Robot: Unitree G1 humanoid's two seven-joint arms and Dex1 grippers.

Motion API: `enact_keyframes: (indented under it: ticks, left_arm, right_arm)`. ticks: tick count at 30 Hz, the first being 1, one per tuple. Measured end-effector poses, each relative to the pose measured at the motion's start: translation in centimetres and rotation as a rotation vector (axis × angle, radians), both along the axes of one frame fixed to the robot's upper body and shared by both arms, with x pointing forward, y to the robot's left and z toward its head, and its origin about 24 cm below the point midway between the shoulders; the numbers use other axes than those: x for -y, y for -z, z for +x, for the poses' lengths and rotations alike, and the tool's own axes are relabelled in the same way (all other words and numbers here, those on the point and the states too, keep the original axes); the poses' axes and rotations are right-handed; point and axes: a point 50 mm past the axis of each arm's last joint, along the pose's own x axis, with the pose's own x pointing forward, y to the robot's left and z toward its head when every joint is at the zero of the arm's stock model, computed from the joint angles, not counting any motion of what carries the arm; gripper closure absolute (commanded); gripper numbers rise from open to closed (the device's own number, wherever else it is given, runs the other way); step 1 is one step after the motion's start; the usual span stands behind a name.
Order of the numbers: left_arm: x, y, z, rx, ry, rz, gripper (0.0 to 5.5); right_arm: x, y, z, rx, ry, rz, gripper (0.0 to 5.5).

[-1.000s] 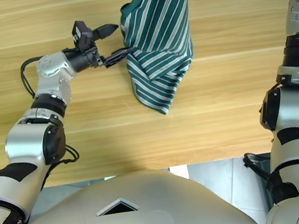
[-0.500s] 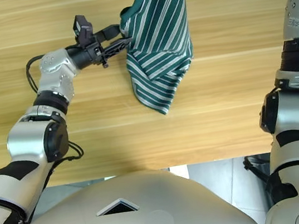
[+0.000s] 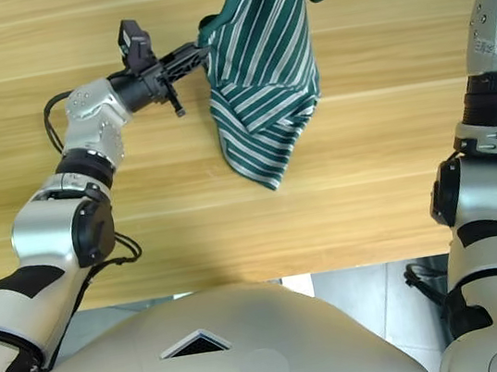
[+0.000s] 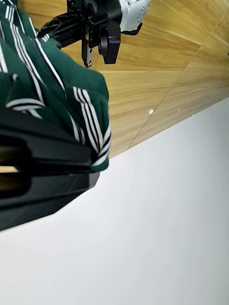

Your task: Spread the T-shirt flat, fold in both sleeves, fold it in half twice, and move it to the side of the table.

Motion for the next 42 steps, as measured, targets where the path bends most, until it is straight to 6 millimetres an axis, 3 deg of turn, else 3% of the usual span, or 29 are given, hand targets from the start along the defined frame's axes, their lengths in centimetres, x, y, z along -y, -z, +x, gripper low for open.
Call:
enact_keyframes:
  ticks: [5, 7, 9, 11, 15, 16, 17, 19, 23, 26, 28, 35, 37, 42]
  left_arm:
    - [-0.7, -1.4, 0.2, 0.115, 0.022, 0.011, 5.46]
    - [-2.6, -3.5, 0.9, 0.243, 0.008, 0.044, 5.46]
    - [-6.4, -8.1, 2.4, 0.416, -0.101, 0.102, 5.46]
    - [-10.1, -15.5, 3.7, 0.623, -0.265, 0.134, 5.46]
    - [-12.9, -27.8, 2.9, 0.989, -0.523, 0.156, 5.46]
    - [-13.3, -29.6, 1.9, 1.101, -0.531, 0.201, 5.46]
    - [-13.4, -29.5, 1.1, 1.168, -0.479, 0.269, 5.46]
    - [-14.2, -25.9, 0.0, 1.165, -0.331, 0.398, 5.46]
    - [-14.8, -15.5, -4.3, 0.983, 0.024, 0.552, 5.46]
    - [-14.2, -12.4, -8.4, 0.920, 0.201, 0.487, 5.46]
    - [-13.2, -13.0, -10.7, 0.932, 0.324, 0.381, 5.46]
    - [-12.5, -13.8, -10.8, 0.944, 0.349, 0.369, 5.46]
    - [-12.2, -14.5, -11.8, 0.975, 0.380, 0.321, 5.46]
    - [-13.6, -19.8, -16.3, 1.099, 0.426, -0.048, 5.46]
  right_arm:
    - [0.2, 0.2, 0.1, -0.006, 0.021, 0.002, 5.50]
    - [0.9, 0.0, 0.4, 0.001, 0.070, 0.031, 5.50]
    - [2.0, -1.1, 1.0, 0.048, 0.163, 0.074, 5.50]
    - [2.7, -2.8, 1.6, 0.128, 0.249, 0.088, 5.50]
    - [3.8, -5.1, 2.5, 0.250, 0.363, 0.117, 5.50]
    - [4.0, -5.5, 2.3, 0.277, 0.363, 0.122, 5.50]
    - [4.1, -5.3, 1.8, 0.286, 0.337, 0.106, 5.50]
    - [4.2, -3.6, 0.7, 0.250, 0.266, 0.054, 5.50]
    - [4.7, 2.3, -1.6, 0.045, 0.148, -0.080, 5.50]
    - [4.5, 5.1, -3.7, -0.063, 0.061, -0.119, 5.50]
    - [3.7, 5.1, -4.8, -0.078, -0.013, -0.132, 5.50]
    - [2.7, 5.5, -5.9, -0.122, -0.102, -0.172, 5.50]
    - [2.7, 5.5, -8.2, -0.147, -0.227, -0.153, 5.50]
    - [4.9, 2.0, -13.3, -0.048, -0.450, 0.032, 5.50]
